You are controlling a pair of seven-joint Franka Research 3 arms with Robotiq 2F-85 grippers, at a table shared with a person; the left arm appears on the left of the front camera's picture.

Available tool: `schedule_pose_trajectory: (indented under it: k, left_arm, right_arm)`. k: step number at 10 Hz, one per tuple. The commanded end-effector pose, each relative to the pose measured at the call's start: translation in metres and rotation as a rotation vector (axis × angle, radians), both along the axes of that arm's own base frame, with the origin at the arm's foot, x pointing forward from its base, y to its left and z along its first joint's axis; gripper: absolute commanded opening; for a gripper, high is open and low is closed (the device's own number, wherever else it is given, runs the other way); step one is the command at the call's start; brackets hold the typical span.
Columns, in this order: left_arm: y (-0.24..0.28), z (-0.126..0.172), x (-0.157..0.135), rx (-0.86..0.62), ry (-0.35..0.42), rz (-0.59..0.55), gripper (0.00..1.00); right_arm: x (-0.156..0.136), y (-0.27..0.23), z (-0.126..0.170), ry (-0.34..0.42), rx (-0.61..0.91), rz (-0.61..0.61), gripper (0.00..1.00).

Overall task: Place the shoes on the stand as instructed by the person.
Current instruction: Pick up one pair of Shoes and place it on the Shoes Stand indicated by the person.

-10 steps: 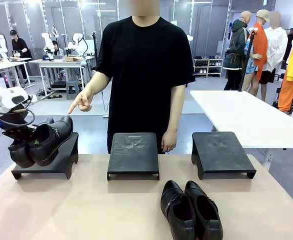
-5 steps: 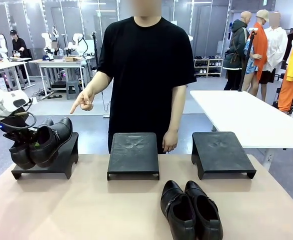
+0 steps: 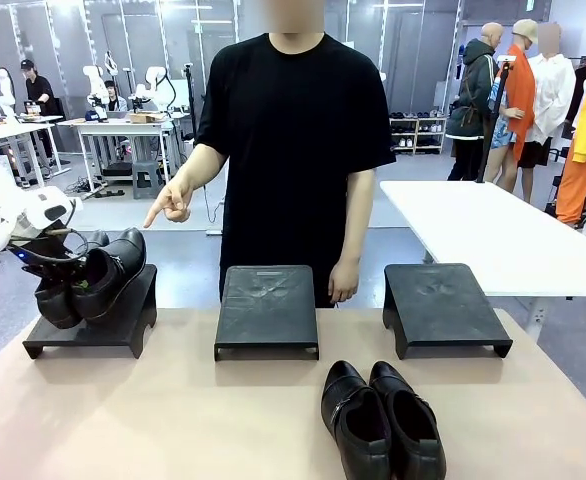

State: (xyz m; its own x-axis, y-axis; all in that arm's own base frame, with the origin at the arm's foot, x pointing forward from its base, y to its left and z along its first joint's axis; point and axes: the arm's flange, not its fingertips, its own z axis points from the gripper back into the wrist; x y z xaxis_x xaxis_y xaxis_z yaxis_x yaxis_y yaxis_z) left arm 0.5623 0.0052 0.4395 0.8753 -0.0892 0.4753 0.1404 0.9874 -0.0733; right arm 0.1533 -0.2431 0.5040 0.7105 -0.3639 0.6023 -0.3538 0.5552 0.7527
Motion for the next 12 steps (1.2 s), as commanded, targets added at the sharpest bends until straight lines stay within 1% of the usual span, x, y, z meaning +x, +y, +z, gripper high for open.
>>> schedule_pose_trajectory:
  k: [1,3,6,10,11,12]
  left_arm:
    - [0.006,0.006,0.023,-0.026,-0.046,-0.020,0.08]
    - [0.007,0.002,0.028,-0.024,-0.038,-0.017,0.08]
    - [0.015,-0.013,0.039,-0.005,-0.024,0.003,0.08]
    - [0.014,-0.020,0.041,-0.005,-0.003,-0.015,0.08]
    - [0.014,-0.021,0.041,-0.005,0.008,-0.011,0.19]
    - [0.012,-0.020,0.040,-0.001,0.014,-0.020,0.38]
  right_arm:
    - [0.000,0.000,0.002,-0.022,-0.006,0.003,1.00]
    - [0.000,0.000,0.002,-0.022,-0.006,0.003,1.00]
    - [0.000,0.000,0.002,-0.022,-0.006,0.003,1.00]
    - [0.000,0.000,0.002,-0.022,-0.006,0.003,1.00]
    - [0.000,0.000,0.002,-0.022,-0.006,0.003,1.00]
    - [0.000,0.000,0.002,-0.022,-0.006,0.003,1.00]
